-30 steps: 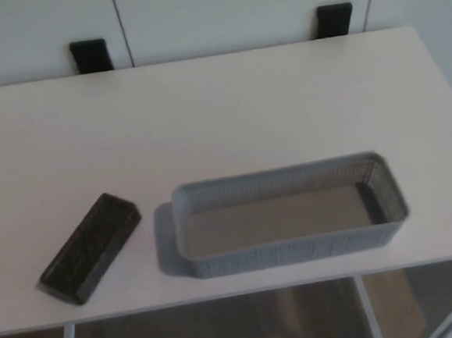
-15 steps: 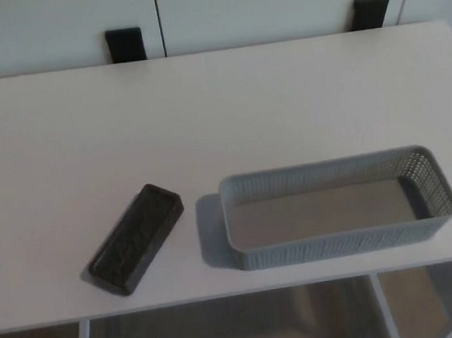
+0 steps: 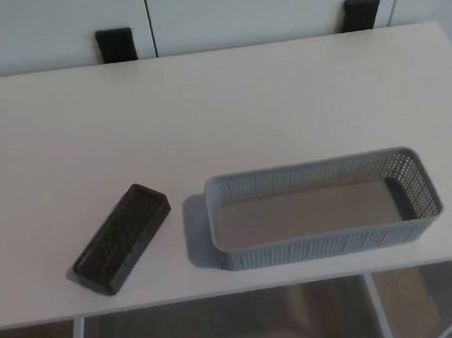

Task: The robot walks towards a desk on which an eraser is kept on the left hand side and a container is kept on the right hand side. The robot picks up the eraser using its left hand and places it in the container.

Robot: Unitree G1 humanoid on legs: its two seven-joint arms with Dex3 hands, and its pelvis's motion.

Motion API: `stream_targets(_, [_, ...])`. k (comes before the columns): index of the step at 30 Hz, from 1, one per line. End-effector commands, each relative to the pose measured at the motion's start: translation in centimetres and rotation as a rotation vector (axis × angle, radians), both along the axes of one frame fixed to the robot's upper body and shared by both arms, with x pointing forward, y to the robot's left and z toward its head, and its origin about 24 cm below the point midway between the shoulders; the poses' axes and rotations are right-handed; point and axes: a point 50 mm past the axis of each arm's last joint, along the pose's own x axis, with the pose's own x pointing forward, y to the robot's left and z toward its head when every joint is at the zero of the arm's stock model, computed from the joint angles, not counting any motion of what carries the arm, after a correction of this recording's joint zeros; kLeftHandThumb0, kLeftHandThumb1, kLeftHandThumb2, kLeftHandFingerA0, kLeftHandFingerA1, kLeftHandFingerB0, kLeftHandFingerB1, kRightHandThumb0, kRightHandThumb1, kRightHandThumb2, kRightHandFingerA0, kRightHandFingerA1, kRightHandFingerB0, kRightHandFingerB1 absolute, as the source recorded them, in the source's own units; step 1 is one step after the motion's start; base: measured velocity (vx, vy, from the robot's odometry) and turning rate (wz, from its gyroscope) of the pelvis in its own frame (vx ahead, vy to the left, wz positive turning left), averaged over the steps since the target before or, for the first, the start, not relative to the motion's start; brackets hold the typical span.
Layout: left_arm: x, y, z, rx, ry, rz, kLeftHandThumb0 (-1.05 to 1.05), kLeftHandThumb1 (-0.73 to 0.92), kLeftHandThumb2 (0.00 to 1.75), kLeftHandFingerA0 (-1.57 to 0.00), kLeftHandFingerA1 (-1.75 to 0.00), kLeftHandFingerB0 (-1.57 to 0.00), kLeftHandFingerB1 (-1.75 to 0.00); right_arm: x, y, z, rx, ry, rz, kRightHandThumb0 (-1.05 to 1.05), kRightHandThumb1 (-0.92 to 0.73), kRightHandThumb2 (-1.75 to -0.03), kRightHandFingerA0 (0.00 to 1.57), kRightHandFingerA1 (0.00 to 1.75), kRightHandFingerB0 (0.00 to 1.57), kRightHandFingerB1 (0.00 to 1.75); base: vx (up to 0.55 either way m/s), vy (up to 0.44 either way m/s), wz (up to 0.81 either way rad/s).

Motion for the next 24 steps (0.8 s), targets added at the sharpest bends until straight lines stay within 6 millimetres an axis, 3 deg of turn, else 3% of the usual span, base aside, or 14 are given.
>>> stream_targets(1, [0.9,-0.2,0.6,0.026,-0.06,-0.123,-0.32,0.64,0.6,-0.4,-0.39,-0.29,-0.33,-0.1,-0.6,0.3,-0.019,-0.002,0.0,-0.57,-0.47,-0.55,0.45,0.48,0.31,0.35,0.0,0.0,0.0])
stream_targets(3, [1.9,-1.3,0.8,0.009,-0.088,-0.253,-0.35,0.62,0.59,-0.38,-0.37,-0.27,-0.32,0.1,-0.6,0.3,-0.022,-0.005,0.027,-0.59,-0.49,-0.55,0.45,0.48,0.31,0.34,0.0,0.0,0.0])
stream_targets(4, [2.7,-3.2,1.3,-0.053,-0.128,-0.425,-0.45,0.54,0.67,-0.29,-0.41,-0.24,-0.37,0.0,-0.5,0.3,-0.019,-0.007,0.022,-0.58,-0.49,-0.55,0.44,0.51,0.31,0.36,0.0,0.0,0.0])
stream_targets(6, [2.9,-4.2,1.7,-0.085,-0.151,-0.479,-0.45,0.54,0.67,-0.29,-0.41,-0.24,-0.37,-0.1,-0.6,0.4,-0.018,-0.013,0.019,-0.58,-0.49,-0.55,0.44,0.51,0.31,0.36,0.0,0.0,0.0])
stream_targets(8, [3.3,-9.1,3.4,-0.199,-0.247,-0.713,-0.48,0.52,0.56,-0.33,-0.36,-0.28,-0.31,0.0,-0.6,0.3,-0.026,-0.008,0.009,-0.57,-0.48,-0.55,0.45,0.49,0.31,0.36,0.0,0.0,0.0])
stream_targets(12, [2.9,-12.2,5.2,-0.323,-0.307,-0.824,-0.48,0.49,0.67,-0.29,-0.42,-0.23,-0.38,0.4,-0.7,0.4,-0.018,-0.03,0.009,-0.57,-0.47,-0.55,0.46,0.54,0.31,0.37,0.0,0.0,0.0])
stream_targets(13, [2.8,-12.9,6.3,-0.355,-0.332,-0.873,-0.48,0.48,0.67,-0.29,-0.43,-0.24,-0.38,0.5,-0.7,0.5,-0.021,-0.033,0.008,-0.56,-0.47,-0.55,0.46,0.54,0.31,0.36,0.0,0.0,0.0])
stream_targets(14, [2.7,-13.4,7.8,-0.385,-0.358,-0.919,-0.42,0.53,0.56,-0.33,-0.38,-0.26,-0.32,0.7,-0.7,0.5,-0.029,-0.037,0.018,-0.57,-0.47,-0.55,0.46,0.52,0.32,0.36,0.0,0.0,0.0])
stream_targets(15, [2.6,-13.7,8.4,-0.396,-0.369,-0.942,-0.42,0.53,0.56,-0.33,-0.38,-0.26,-0.32,0.8,-0.7,0.5,-0.033,-0.036,0.023,-0.57,-0.47,-0.55,0.46,0.52,0.32,0.36,0.0,0.0,0.0])
stream_targets(18, [2.1,-14.9,13.3,-0.515,-0.441,-1.058,-0.46,0.45,0.65,-0.28,-0.44,-0.25,-0.39,1.1,-0.8,0.5,-0.031,-0.036,0.03,-0.59,-0.48,-0.55,0.44,0.5,0.32,0.35,0.0,0.0,0.0])
stream_targets(19, [2.0,-15.0,14.0,-0.533,-0.441,-1.066,-0.41,0.49,0.55,-0.31,-0.38,-0.27,-0.33,1.1,-0.8,0.5,-0.029,-0.037,0.028,-0.65,-0.39,-0.76,0.42,0.57,0.27,0.46,0.0,0.0,0.0])
stream_targets(20, [1.6,-15.5,16.0,-0.588,-0.454,-1.103,-0.47,0.49,0.54,-0.3,-0.4,-0.27,-0.33,1.1,-0.9,0.6,-0.033,-0.036,0.031,-0.65,-0.4,-0.76,0.42,0.57,0.28,0.46,0.0,0.0,0.0])
stream_targets(21, [1.5,-15.7,16.8,-0.611,-0.47,-1.126,-0.53,0.5,0.55,-0.3,-0.41,-0.27,-0.34,1.2,-0.9,0.6,-0.035,-0.036,0.034,-0.59,-0.48,-0.55,0.43,0.48,0.31,0.36,0.0,0.0,0.0])
stream_targets(24, [1.2,-15.9,21.0,-0.703,-0.552,-1.203,-0.65,0.52,0.56,-0.32,-0.41,-0.29,-0.35,1.2,-0.8,0.5,-0.032,-0.035,0.03,-0.55,-0.48,-0.55,0.44,0.48,0.3,0.36,0.0,0.0,0.0])
